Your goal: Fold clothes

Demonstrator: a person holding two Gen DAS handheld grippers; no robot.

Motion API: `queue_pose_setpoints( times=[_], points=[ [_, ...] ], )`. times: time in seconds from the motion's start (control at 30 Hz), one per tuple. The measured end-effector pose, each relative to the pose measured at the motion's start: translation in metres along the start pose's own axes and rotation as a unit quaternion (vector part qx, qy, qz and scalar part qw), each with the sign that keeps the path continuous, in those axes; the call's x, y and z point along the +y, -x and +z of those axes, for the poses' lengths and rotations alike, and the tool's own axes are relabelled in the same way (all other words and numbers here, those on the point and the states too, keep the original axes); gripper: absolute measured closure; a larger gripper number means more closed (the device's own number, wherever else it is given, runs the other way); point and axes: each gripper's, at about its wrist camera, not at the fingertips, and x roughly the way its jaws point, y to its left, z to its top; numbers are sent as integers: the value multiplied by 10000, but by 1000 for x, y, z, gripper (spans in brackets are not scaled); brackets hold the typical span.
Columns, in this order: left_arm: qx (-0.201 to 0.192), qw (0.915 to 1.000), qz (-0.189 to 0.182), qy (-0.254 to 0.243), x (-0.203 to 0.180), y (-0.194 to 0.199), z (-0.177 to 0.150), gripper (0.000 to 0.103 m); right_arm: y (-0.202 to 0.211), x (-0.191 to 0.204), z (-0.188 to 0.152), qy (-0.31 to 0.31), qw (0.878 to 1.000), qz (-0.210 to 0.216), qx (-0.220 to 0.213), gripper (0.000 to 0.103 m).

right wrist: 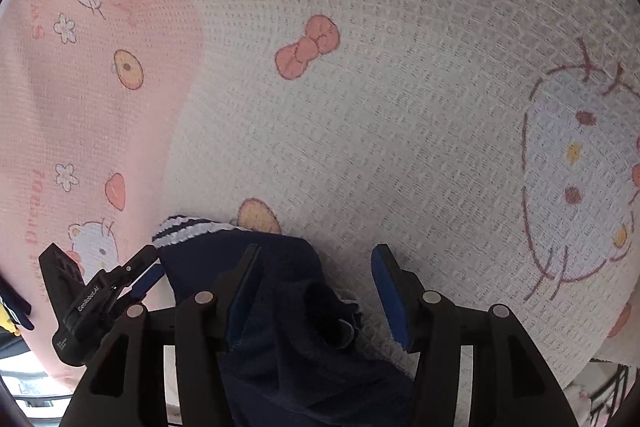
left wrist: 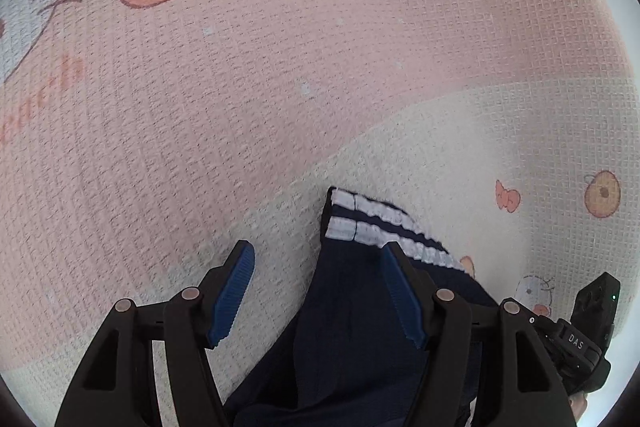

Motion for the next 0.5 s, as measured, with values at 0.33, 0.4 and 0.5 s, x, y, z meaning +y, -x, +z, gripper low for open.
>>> queue_pose_setpoints(
  times=[0.33,0.4,0.5],
  points=[
    [-526,9979,-349,130,-9,1,-5,89,-1,-1,0,-165,9992,296,-199,89],
    [-415,9973,-594,129,-9,1,-10,90,3,7,-1,102,9990,255,-352,89],
    [-312,9970,-693,114,-7,7,-19,91,10,15,-5,406,9978,264,-446,89]
  ],
)
